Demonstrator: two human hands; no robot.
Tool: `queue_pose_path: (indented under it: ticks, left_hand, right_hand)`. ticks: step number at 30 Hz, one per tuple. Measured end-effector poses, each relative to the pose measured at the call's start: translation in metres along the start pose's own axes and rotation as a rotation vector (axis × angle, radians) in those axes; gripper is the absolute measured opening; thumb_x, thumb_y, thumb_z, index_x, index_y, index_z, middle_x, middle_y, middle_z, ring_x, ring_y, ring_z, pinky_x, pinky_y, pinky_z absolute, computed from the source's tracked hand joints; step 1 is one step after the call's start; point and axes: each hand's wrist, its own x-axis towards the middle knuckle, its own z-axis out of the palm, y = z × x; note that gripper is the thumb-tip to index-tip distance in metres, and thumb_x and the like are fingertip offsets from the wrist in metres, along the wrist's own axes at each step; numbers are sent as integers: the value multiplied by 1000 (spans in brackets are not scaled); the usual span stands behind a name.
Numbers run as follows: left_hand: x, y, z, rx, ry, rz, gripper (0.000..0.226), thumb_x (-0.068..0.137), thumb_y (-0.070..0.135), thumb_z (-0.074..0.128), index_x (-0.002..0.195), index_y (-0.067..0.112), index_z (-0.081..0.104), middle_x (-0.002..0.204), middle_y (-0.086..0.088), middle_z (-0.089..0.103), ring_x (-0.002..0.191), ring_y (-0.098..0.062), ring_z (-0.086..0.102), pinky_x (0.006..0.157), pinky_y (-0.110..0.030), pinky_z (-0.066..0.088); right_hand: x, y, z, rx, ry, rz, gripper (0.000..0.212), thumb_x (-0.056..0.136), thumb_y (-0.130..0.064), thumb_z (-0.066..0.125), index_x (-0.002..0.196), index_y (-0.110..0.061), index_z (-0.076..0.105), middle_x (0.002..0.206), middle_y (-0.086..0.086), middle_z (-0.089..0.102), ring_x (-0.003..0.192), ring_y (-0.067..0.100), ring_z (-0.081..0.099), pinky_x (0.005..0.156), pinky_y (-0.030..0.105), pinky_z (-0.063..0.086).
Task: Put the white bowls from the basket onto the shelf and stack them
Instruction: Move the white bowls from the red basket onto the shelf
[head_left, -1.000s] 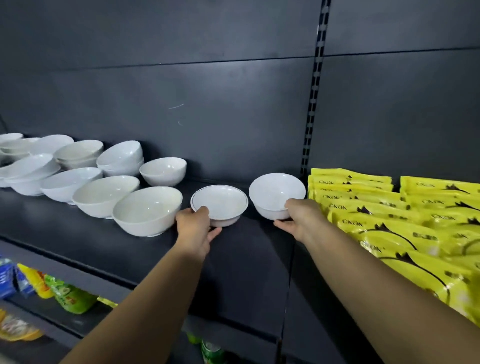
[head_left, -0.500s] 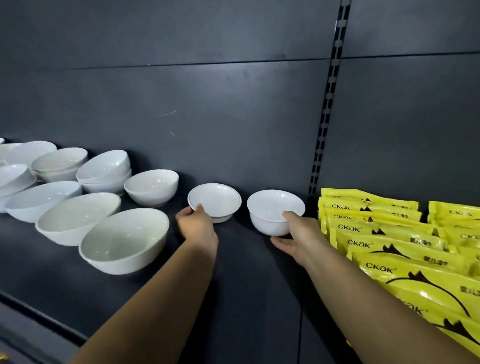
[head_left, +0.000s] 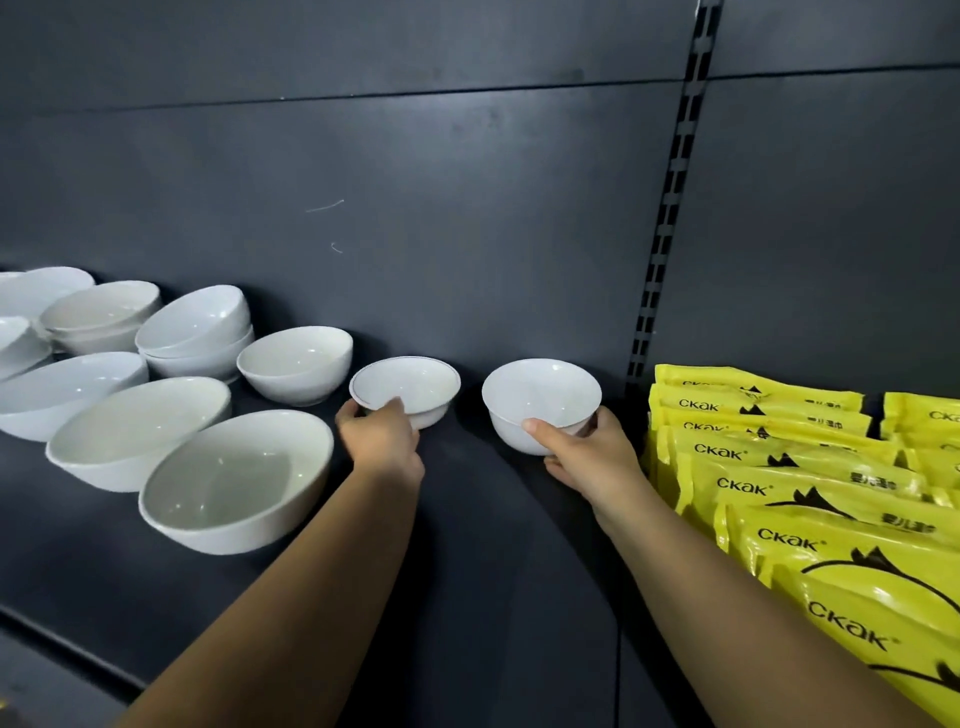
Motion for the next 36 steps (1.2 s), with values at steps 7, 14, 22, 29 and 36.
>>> queue_pose_path:
  ticks: [7,14,22,29,36]
  left_hand:
    - [-2,-1,3,143,29,95,42,94,13,48,134,8,38,136,-12,49,122,-27,51,101,-35,40]
    - [-41,-8,-21,446,-122,139,19,94,19,45,98,5,57,88,-13,54,79,-21,52,65,-28,39]
    - [-114,13,-111,461,-342,213,21,95,18,44,80,27,56,84,6,61,89,-11,57,80,-21,43]
    - [-165,52,-282,400,-226,317,22,91,14,50,75,22,63,59,12,68,75,-9,60,76,-22,47]
    - [-182,23,-503,543,101,141,22,92,12,50,74,21,59,68,0,63,77,-21,54,67,-28,42]
  right_hand:
    - [2,2,3,-108,-1,-26,64,72,-38,73,123,-11,44,100,0,57,80,22,64,85,41,55]
    - [3,5,7,-274,-5,-99,73,69,-54,67,125,-11,50,125,9,56,110,29,58,94,42,49]
    - [-72,-18,-2,-375,12,-302,24,86,-30,58,103,-13,63,102,3,67,99,23,60,84,28,43]
    - [-214,-18,65,-307,-448,-360,19,83,-27,62,65,-26,60,71,-9,61,78,11,57,87,38,50]
    - [-348,84,184,-483,-822,-146,26,83,-16,61,60,-25,56,64,-6,58,72,18,55,72,37,46]
